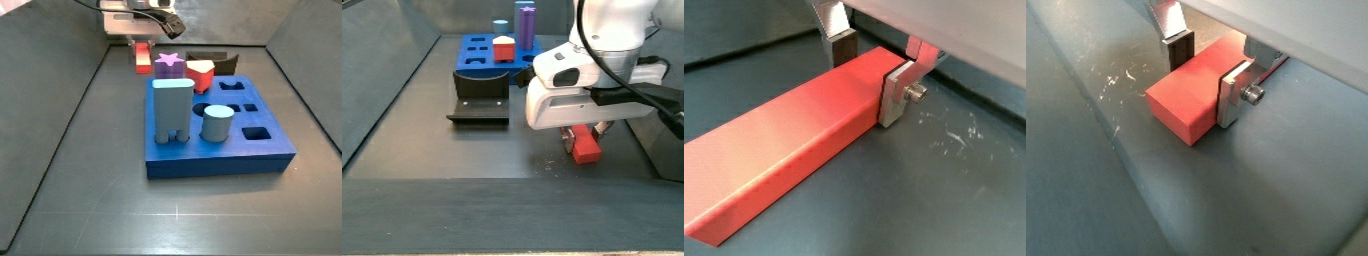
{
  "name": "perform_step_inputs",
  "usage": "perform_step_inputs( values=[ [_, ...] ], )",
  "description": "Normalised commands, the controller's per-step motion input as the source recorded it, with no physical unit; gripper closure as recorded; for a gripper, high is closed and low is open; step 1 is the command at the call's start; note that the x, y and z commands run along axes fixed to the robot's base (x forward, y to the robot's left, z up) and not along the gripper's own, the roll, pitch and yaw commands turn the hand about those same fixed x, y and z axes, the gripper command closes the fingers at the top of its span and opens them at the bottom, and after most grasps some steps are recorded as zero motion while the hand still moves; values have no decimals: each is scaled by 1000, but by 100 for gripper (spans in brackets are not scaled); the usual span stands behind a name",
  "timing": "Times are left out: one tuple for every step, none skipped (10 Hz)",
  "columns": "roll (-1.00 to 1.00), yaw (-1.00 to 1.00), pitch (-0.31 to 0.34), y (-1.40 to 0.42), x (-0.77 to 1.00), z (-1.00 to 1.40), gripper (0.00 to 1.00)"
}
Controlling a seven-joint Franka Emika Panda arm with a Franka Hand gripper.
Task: Pick up the rectangle object. Move up. Place the rectangle object on the fixture. Regrasp the rectangle object. Move to above the board. Insert the rectangle object.
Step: Pick up the rectangle object, then move up.
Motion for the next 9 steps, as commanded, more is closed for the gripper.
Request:
perform_step_inputs(
  values=[
    [0,0,0,0,0,0,100],
    [0,0,0,0,0,0,100],
    [0,0,0,0,0,0,100],
    [0,0,0,0,0,0,100],
    [0,0,0,0,0,0,100],
    [0,0,0,0,0,0,100],
    [0,0,0,0,0,0,100],
    [0,0,0,0,0,0,100],
    [0,0,0,0,0,833,100]
  ],
)
